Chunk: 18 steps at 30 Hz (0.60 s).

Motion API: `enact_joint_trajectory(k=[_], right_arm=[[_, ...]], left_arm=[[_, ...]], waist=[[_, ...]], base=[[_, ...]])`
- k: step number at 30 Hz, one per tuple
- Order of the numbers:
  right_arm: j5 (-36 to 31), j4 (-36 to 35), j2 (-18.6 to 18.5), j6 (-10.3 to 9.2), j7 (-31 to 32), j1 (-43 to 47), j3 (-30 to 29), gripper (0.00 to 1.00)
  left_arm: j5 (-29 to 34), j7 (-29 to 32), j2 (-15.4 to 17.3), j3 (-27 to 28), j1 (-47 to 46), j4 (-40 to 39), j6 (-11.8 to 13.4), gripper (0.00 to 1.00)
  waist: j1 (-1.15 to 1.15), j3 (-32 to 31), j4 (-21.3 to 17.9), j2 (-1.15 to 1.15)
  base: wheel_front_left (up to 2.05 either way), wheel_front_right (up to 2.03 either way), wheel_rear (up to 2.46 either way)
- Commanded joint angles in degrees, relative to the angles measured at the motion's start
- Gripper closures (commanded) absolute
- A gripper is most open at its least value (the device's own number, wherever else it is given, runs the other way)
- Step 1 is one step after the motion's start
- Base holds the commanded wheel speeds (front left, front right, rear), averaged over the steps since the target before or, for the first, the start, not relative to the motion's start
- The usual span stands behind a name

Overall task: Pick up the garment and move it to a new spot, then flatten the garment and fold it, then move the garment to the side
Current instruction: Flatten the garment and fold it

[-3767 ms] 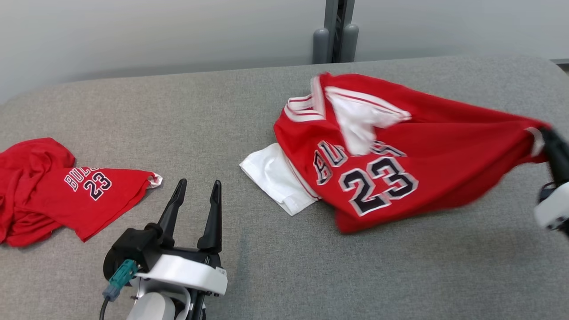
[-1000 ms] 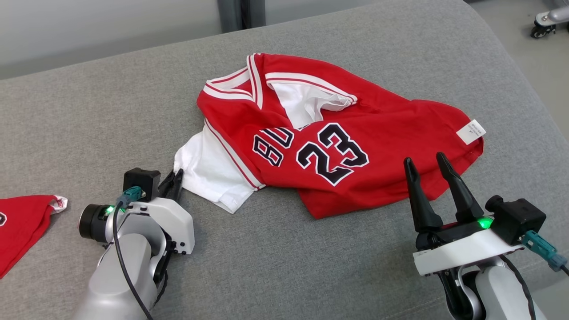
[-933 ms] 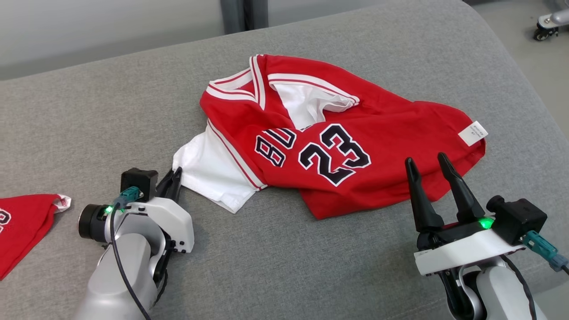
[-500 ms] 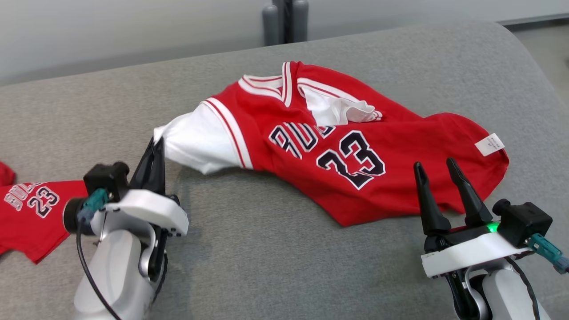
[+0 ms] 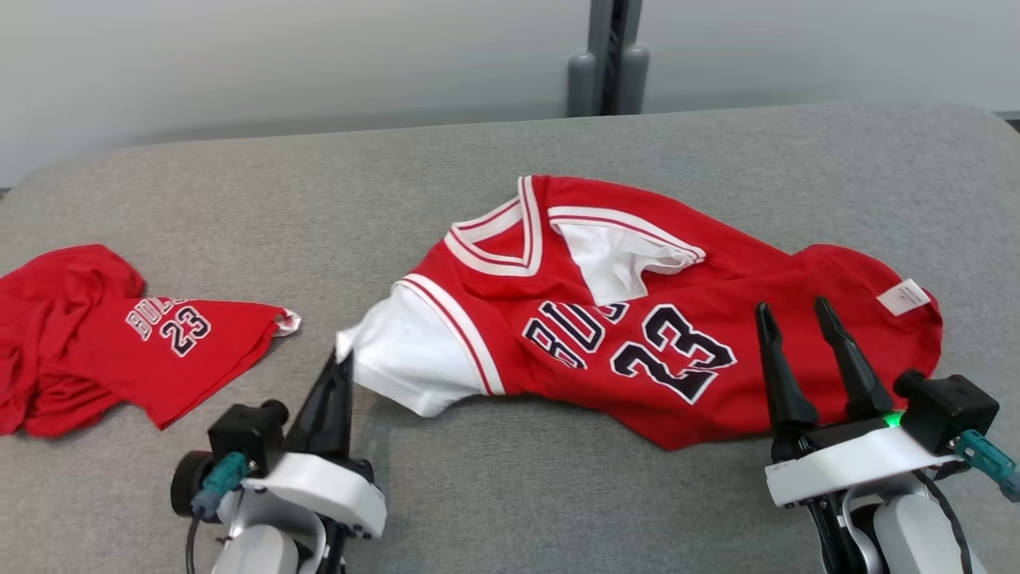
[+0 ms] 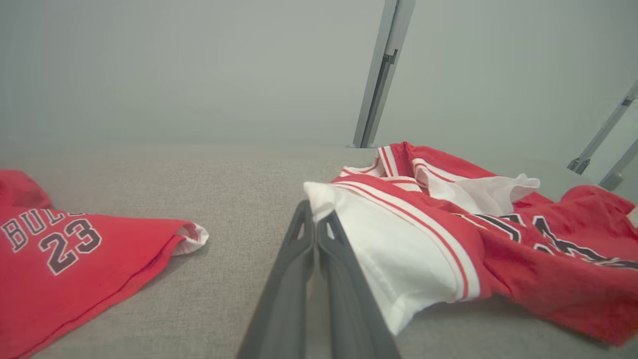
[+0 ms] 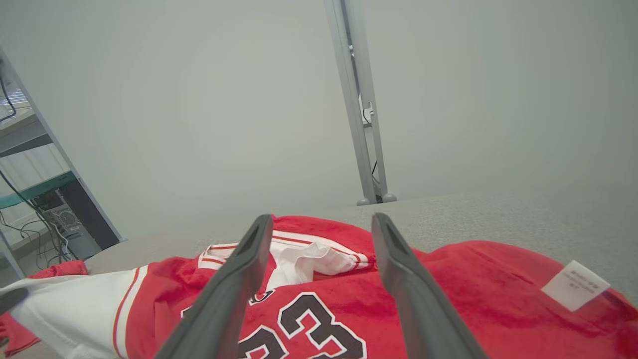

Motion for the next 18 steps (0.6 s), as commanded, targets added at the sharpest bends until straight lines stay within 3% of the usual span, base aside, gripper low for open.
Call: enact_joint_trajectory(k=[1,8,9,11,18], right_arm=[[-0.1,0.2,-0.1,-0.02,-0.3,0.6,-0.1,0.0],[-0.3,0.6,0.1,-0.02,-0.3,0.6,0.1,0.0],[-0.3,0.7,0.2,-0.02,-0.3,0.6,0.2,0.0],[-0.3,0.8,0.3,-0.02,-0.3,0.4,0.5,0.0],[0.0,0.9,0.4,-0.02,-0.3,-0.6,1.5,0.0]], left_arm=[[0.3,0.5,0.3,-0.3,0.8,-1.1,0.1,1.0],[0.7,8.3,0.9,-3.7,6.3,-7.4,-0.1,0.97],[0.7,9.3,1.1,-4.0,6.7,-8.2,0.2,0.62],[1.2,9.9,1.3,-3.6,6.9,-9.9,1.4,0.0],[1.6,8.3,1.7,-1.8,4.4,-14.4,4.0,0.0]], waist=[[0.0,-0.3,1.1,0.0],[0.0,-0.5,2.9,0.0],[0.0,-0.6,3.0,0.0],[0.0,-0.6,2.8,0.0],[0.0,-0.9,0.6,0.0]], base=[[0.0,0.0,0.0],[0.0,0.0,0.0],[0.0,0.0,0.0],[0.0,0.0,0.0],[0.0,0.0,0.0]])
